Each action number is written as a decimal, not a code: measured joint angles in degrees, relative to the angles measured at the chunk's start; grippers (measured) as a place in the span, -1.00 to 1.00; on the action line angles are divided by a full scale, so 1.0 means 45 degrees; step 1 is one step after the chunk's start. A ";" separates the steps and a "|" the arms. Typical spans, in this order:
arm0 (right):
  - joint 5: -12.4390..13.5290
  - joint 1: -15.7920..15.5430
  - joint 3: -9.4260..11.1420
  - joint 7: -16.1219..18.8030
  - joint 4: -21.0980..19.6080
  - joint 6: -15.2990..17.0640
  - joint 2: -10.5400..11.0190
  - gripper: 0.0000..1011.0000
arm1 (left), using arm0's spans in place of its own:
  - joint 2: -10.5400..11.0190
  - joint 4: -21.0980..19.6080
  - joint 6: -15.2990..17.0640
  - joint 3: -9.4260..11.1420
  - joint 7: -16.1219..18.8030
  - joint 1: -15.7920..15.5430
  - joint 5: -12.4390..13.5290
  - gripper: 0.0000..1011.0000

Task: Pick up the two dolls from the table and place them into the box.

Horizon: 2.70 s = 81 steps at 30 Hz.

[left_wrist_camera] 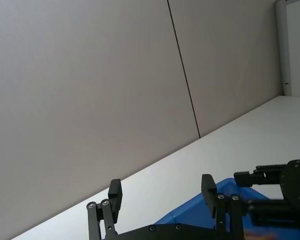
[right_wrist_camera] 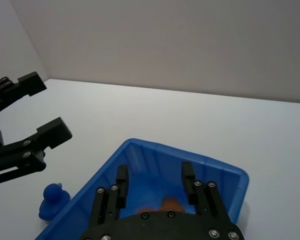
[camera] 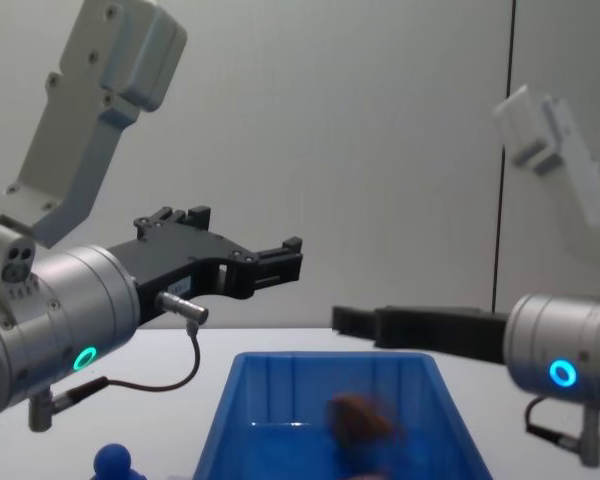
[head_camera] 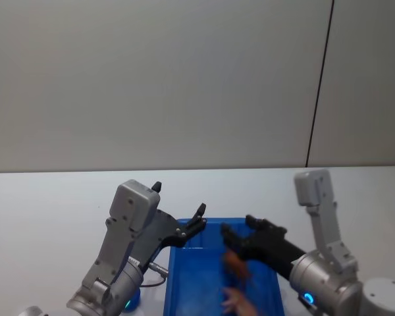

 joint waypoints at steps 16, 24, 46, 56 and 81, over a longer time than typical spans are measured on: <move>-0.0332 -0.0536 -0.0142 0.0060 -0.0477 -0.0476 0.0291 0.98 | 0.0000 -0.0001 0.0000 -0.0001 0.0000 0.0000 0.0000 0.98; -0.0402 -0.1321 0.0113 -0.0237 -0.1446 -0.0916 0.0992 0.98 | 0.0000 -0.0001 0.0000 -0.0001 0.0000 0.0000 0.0000 0.98; -0.0056 -0.2722 0.0697 -0.0936 -0.2822 -0.1450 0.2280 0.98 | 0.0168 -0.0167 0.0092 -0.0075 0.0124 0.0139 0.0091 0.98; -0.0014 -0.2887 0.0768 -0.1020 -0.2988 -0.1513 0.2435 0.98 | 0.0880 -0.0785 0.0549 -0.0363 0.0744 0.0794 0.0131 0.98; 0.0017 -0.3002 0.0815 -0.1075 -0.3093 -0.1556 0.2534 0.98 | 0.1696 0.0611 0.0164 -0.0730 0.0133 0.1870 -0.1180 0.98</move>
